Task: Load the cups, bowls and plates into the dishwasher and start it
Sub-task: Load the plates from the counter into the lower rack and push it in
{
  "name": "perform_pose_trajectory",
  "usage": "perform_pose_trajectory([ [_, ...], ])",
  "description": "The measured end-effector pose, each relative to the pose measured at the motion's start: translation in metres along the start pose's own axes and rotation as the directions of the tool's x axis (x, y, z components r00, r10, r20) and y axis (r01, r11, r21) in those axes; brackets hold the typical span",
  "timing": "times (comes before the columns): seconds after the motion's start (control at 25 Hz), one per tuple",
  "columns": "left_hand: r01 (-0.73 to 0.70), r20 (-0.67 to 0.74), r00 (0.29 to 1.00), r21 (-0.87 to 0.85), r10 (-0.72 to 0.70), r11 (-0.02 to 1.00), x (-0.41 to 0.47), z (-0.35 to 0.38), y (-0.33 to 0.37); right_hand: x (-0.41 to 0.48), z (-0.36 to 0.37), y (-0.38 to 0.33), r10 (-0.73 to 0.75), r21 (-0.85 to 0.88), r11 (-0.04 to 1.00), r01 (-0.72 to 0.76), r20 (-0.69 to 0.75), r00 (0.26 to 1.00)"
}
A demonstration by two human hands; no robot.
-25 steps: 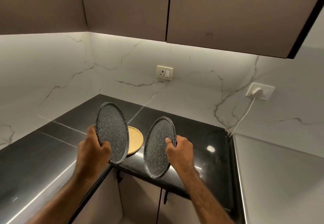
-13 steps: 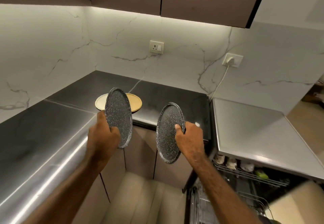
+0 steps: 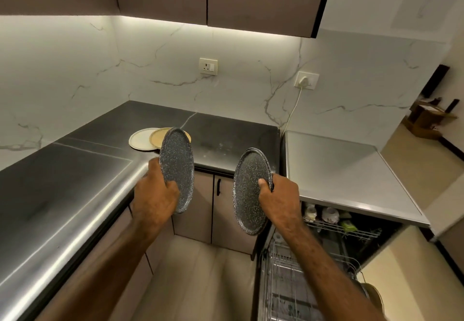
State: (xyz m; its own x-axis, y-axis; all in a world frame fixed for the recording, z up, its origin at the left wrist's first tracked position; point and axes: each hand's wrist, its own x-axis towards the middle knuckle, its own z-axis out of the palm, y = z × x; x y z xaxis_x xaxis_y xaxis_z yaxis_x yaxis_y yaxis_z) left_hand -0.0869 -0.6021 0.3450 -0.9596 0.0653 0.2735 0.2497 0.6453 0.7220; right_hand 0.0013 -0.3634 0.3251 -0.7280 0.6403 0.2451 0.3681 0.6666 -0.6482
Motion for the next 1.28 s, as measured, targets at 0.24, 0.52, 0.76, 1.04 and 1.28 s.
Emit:
perform_pose_trajectory([
  [0.24, 0.008, 0.010, 1.000, 0.004, -0.008, 1.000, -0.057, 0.041, 0.052, -0.008, -0.065, 0.066, -0.008, 0.001, 1.000, 0.008, 0.029, 1.000],
  [0.52, 0.009, 0.012, 1.000, 0.012, -0.009, 1.000, -0.136, 0.121, 0.139, 0.010, -0.157, 0.184, 0.010, 0.007, 1.000, -0.010, 0.005, 1.000],
  [0.76, 0.005, 0.078, 0.997, 0.027, -0.007, 1.000, -0.180, 0.183, 0.176, 0.021, -0.185, 0.265, 0.075, 0.043, 0.996, -0.076, 0.036, 0.997],
  [1.04, -0.029, 0.238, 0.971, 0.056, 0.015, 0.998, -0.208, 0.263, 0.173, -0.002, -0.158, 0.351, 0.262, 0.089, 0.960, -0.267, 0.064, 0.963],
  [1.28, -0.013, 0.373, 0.928, 0.072, -0.015, 0.997, -0.222, 0.351, 0.125, -0.011, -0.107, 0.430, 0.338, -0.072, 0.938, -0.339, -0.016, 0.941],
])
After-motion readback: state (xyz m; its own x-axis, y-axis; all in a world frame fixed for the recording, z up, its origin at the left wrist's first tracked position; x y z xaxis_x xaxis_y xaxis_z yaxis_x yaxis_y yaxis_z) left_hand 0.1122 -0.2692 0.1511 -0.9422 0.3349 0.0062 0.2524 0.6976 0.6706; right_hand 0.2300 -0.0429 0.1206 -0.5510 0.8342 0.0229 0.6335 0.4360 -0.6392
